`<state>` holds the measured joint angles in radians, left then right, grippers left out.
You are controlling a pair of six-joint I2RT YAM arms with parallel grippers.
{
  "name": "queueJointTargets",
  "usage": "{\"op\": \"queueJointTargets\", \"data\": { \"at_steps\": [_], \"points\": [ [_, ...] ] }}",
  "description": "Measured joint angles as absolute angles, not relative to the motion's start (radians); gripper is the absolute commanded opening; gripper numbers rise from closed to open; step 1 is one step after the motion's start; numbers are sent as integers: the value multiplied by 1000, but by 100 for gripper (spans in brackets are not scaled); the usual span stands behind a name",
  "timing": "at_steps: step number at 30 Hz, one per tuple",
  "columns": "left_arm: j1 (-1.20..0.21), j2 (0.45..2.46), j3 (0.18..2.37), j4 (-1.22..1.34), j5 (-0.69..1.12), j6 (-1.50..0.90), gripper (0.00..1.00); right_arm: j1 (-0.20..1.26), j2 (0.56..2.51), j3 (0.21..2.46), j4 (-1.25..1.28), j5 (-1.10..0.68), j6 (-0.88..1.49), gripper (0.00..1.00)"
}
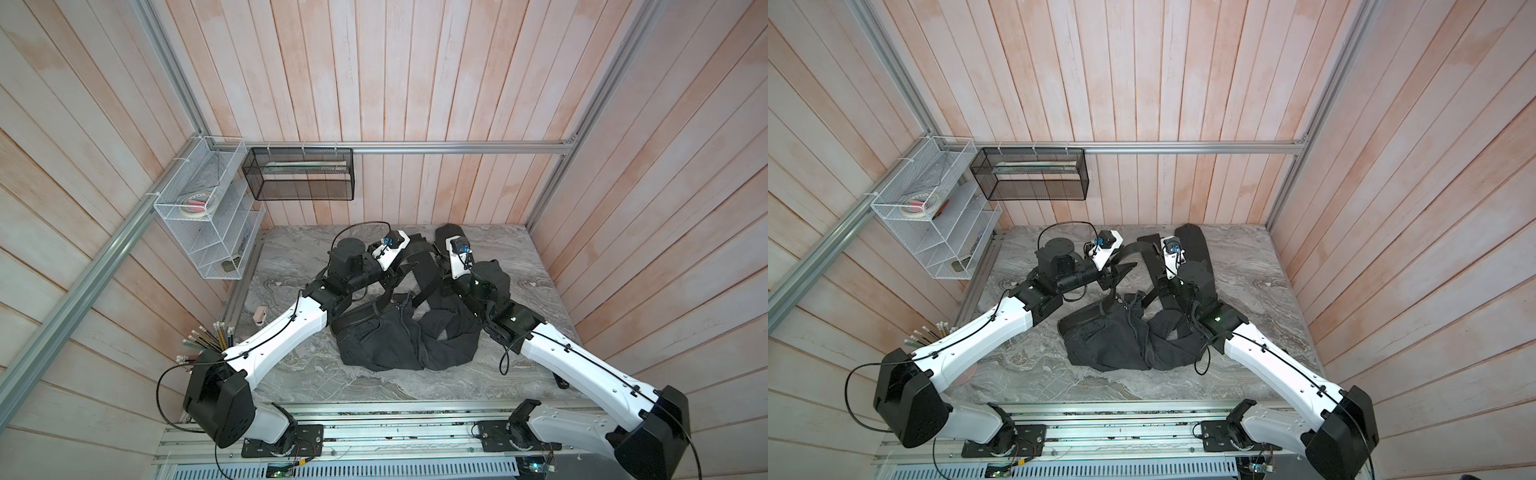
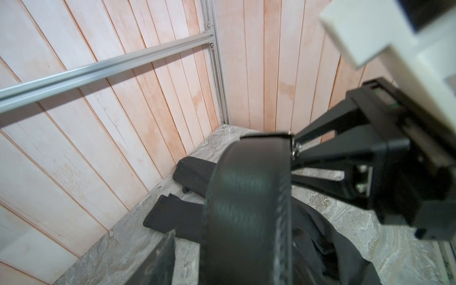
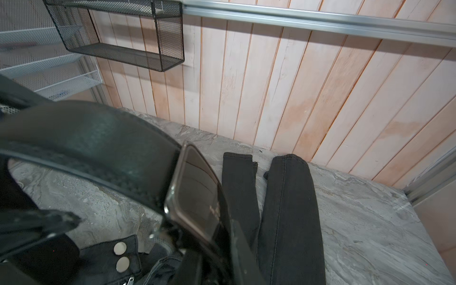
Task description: Remove the belt from the trousers
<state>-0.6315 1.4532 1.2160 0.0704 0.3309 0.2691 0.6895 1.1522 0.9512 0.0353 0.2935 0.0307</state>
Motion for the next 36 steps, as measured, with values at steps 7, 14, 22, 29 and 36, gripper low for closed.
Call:
{"op": "queueJointTargets", "data": {
  "at_steps": [7,14,22,29,36],
  "points": [
    [-670,1501,1305,17,281,342,66,690,1152,951,-9,287,32,0],
    [-702,1549,1356,-49,254,390,39,690,1161,951,-51,259,29,0],
    [-698,1555,1365,-94,235,389,0,692,1143,964,-75,184,48,35],
    [-702,1555,1384,-117,239,371,0,693,1089,1001,-170,119,78,52],
    [-702,1566,1417,-154,229,353,0,693,1039,1062,-199,88,108,53]
  ]
}}
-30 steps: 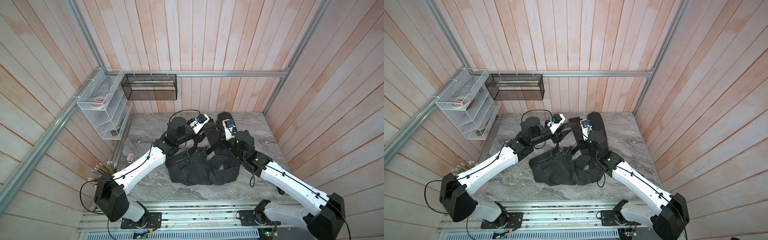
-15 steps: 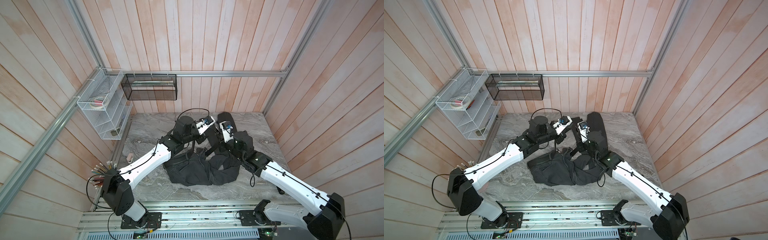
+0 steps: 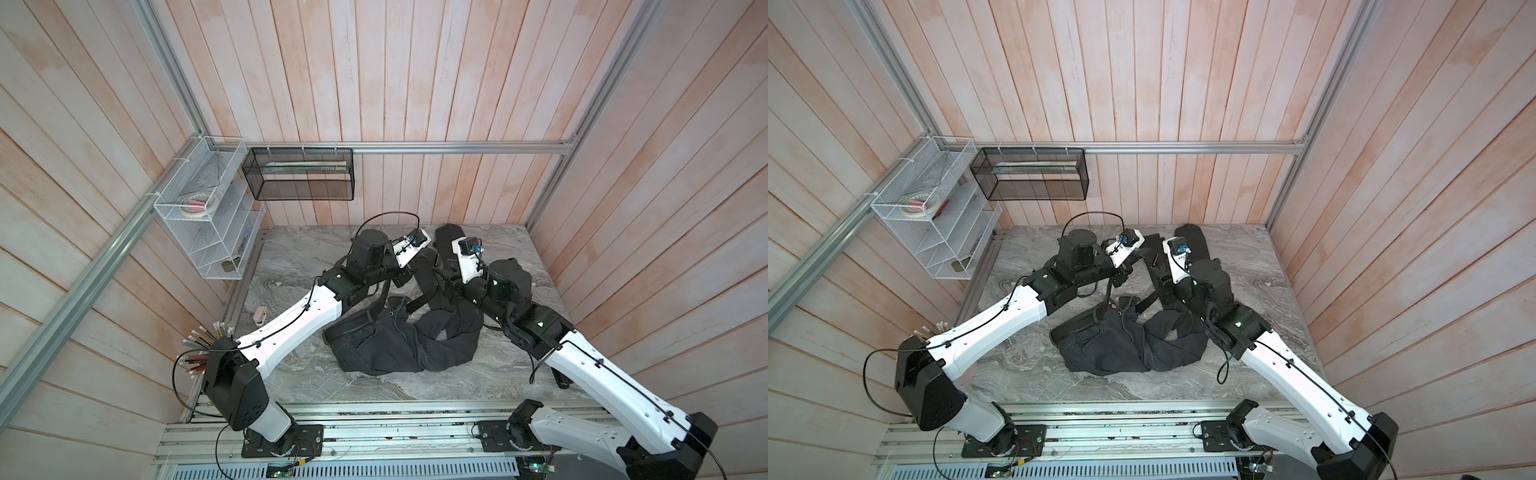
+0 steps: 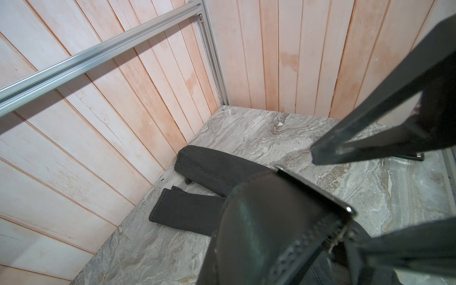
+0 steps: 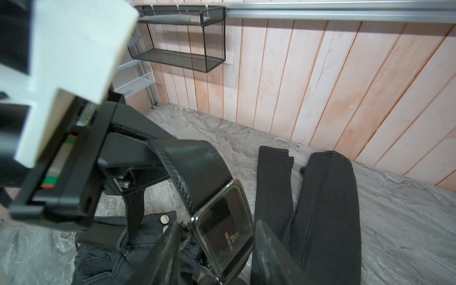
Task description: Remove the belt from the trousers
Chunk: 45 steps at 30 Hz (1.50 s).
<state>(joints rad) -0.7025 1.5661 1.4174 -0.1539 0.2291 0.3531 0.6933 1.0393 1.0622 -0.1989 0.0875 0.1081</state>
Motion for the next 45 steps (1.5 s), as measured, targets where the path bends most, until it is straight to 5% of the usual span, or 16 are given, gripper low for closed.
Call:
{"op": "queueJointTargets", "data": {
  "at_steps": [9,14,26,34,45],
  "points": [
    [-703,1571,1435,-188,220,339,0,693,1105,1089,-189,84,123,49],
    [-703,1571,1435,-190,208,332,0,693,1127,1098,-186,96,122,30],
    [-704,1587,1435,-196,203,328,0,693,1129,1110,-184,108,127,46],
    [-703,1592,1442,-205,200,328,0,695,1137,1116,-187,117,126,28],
    [-703,1597,1448,-228,193,328,0,697,1156,1116,-200,130,127,38]
  ]
}}
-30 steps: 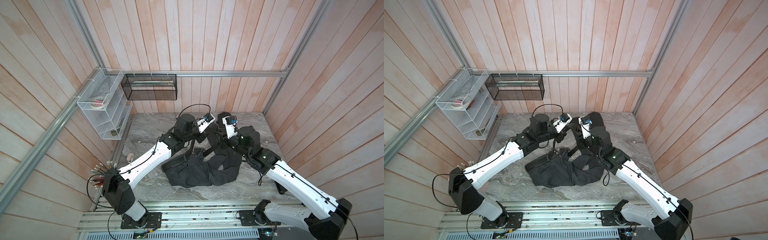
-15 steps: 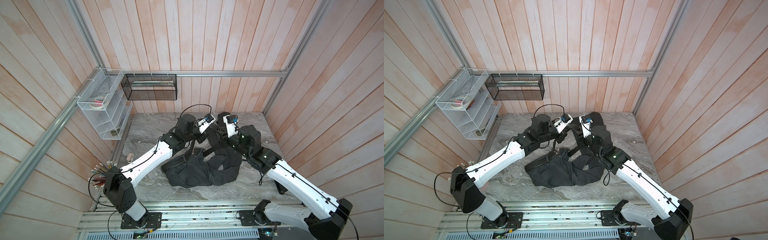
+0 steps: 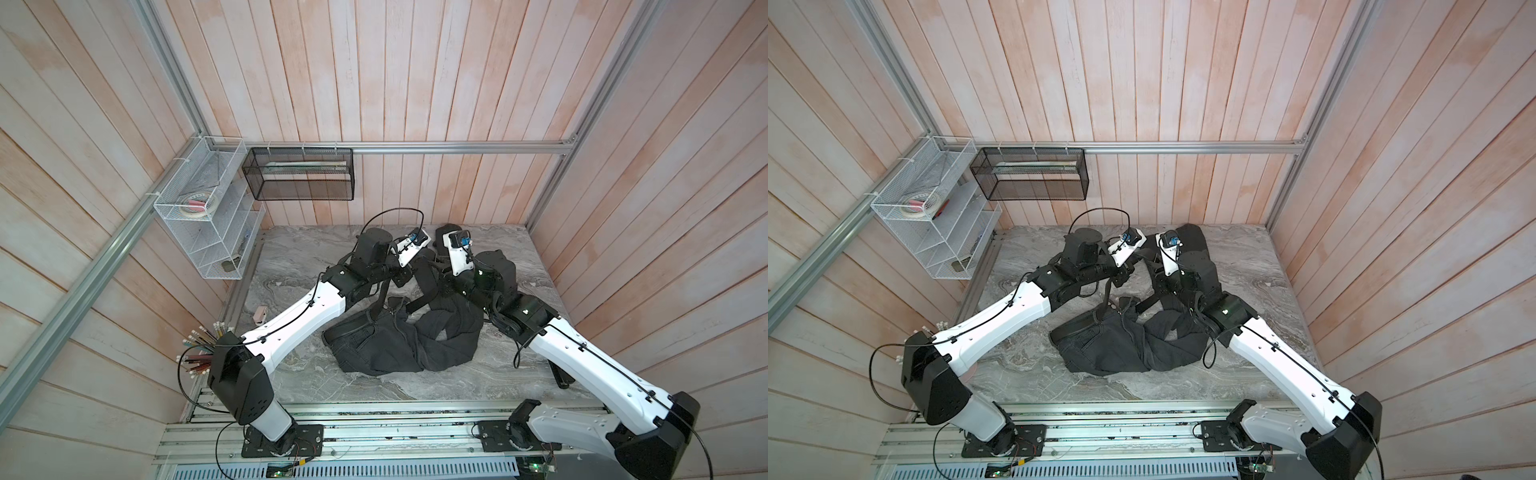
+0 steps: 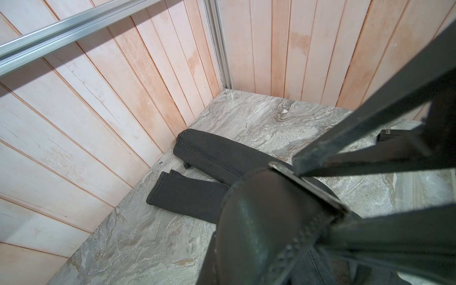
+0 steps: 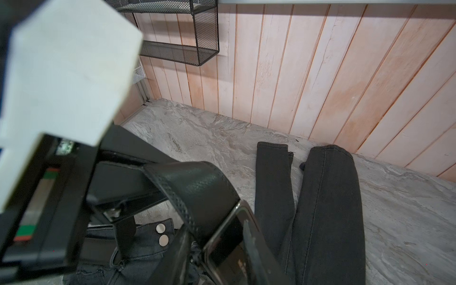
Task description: Remove the belt from the trousers
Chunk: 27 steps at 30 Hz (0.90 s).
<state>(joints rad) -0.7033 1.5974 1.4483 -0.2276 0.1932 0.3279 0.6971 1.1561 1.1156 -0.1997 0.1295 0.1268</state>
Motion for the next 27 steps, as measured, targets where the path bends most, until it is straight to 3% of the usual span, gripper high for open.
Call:
{"op": "queueJointTargets", "data": {
  "at_steps": [8,12,21,27],
  "points": [
    [-704,1599,1449,-237,189,328,0,697,1158,1116,-202,133,118,15],
    [-706,1600,1449,-242,183,328,0,698,1161,1116,-202,133,110,10],
    [-705,1600,1452,-251,181,317,0,701,1162,1096,-181,125,111,8],
    [-704,1600,1458,-279,180,303,0,704,1161,1061,-143,121,112,12]
  ]
}}
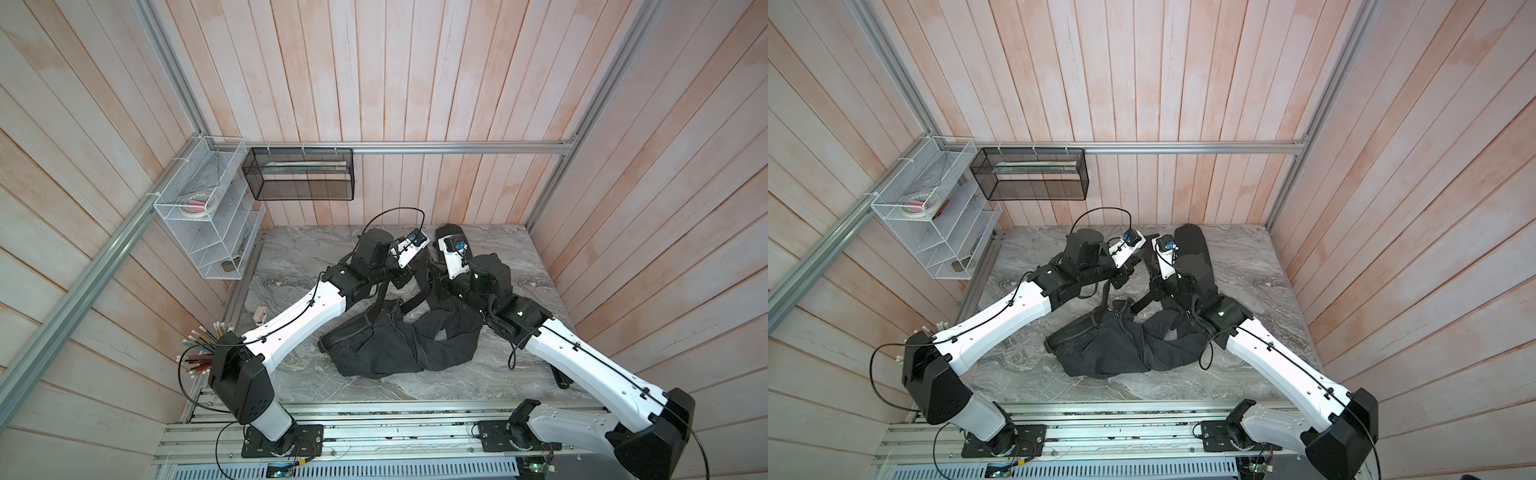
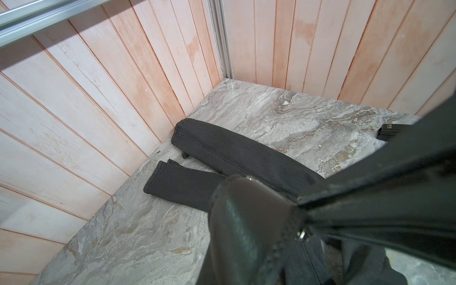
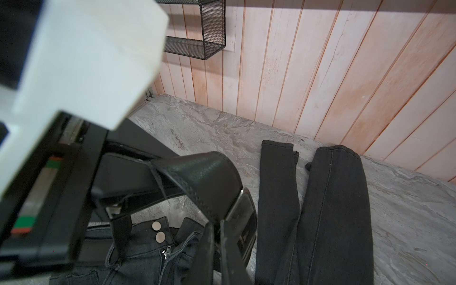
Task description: Remove the belt from the trousers
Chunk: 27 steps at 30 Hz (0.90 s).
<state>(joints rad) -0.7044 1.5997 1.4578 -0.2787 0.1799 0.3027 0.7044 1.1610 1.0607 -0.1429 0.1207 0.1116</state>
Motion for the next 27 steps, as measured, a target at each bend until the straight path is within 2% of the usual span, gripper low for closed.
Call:
{"op": "queueJointTargets", "data": {
  "at_steps": [19,21,27],
  "points": [
    [-701,1600,1466,-318,205,276,0,674,1150,986,-54,84,130,26],
    [-701,1600,1466,-317,205,275,0,672,1151,986,-54,84,130,25],
    [-701,1600,1466,-317,205,268,0,671,1158,986,-54,89,129,12]
  ]
}}
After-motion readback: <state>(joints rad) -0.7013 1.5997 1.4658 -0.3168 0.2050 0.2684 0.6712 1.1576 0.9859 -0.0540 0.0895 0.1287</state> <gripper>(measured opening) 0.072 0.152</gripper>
